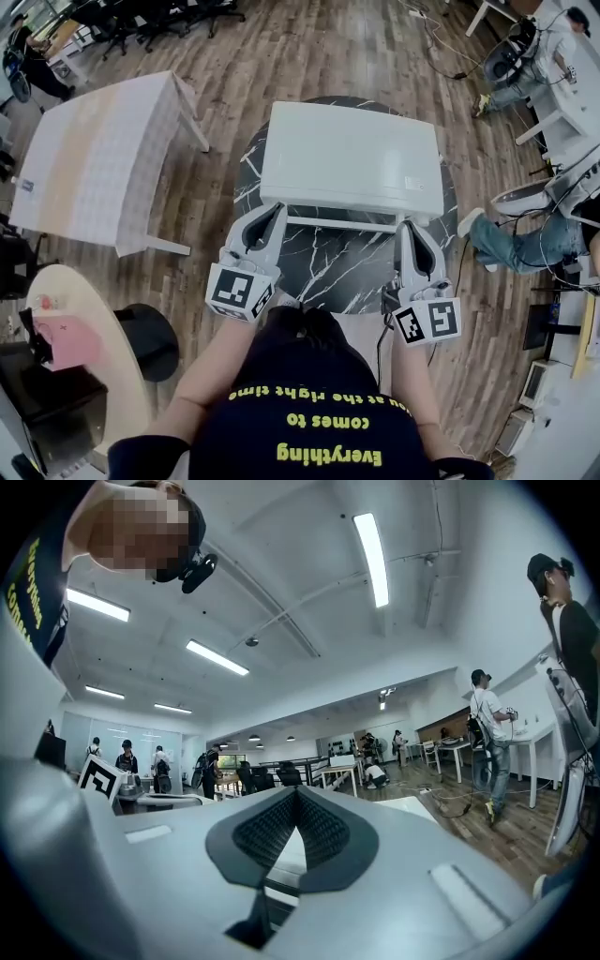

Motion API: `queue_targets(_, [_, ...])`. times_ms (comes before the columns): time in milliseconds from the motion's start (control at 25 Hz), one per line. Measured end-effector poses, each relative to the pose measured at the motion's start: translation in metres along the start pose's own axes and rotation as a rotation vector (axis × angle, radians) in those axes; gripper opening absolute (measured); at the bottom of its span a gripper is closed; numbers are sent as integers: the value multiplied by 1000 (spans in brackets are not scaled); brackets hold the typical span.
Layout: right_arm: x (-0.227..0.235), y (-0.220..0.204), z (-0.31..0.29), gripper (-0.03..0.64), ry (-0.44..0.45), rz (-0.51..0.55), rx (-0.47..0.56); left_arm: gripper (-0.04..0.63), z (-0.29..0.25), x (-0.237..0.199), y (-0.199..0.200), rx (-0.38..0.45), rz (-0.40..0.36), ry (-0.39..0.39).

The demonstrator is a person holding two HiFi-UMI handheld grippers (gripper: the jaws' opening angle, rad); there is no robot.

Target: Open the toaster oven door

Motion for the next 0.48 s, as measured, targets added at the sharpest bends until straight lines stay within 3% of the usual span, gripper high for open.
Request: queue_targets(480, [42, -44, 2, 25, -128, -10, -127, 28, -11, -1, -41, -130, 38, 32])
Point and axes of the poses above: the fingertips, and each gripper's own axes: z backward along the fingers, x to its right, y out of its top, the point moved 7 cm from there along z, backward along the fingers, and after that the axes turned 13 degrees about -z, right-handed, at the moved point
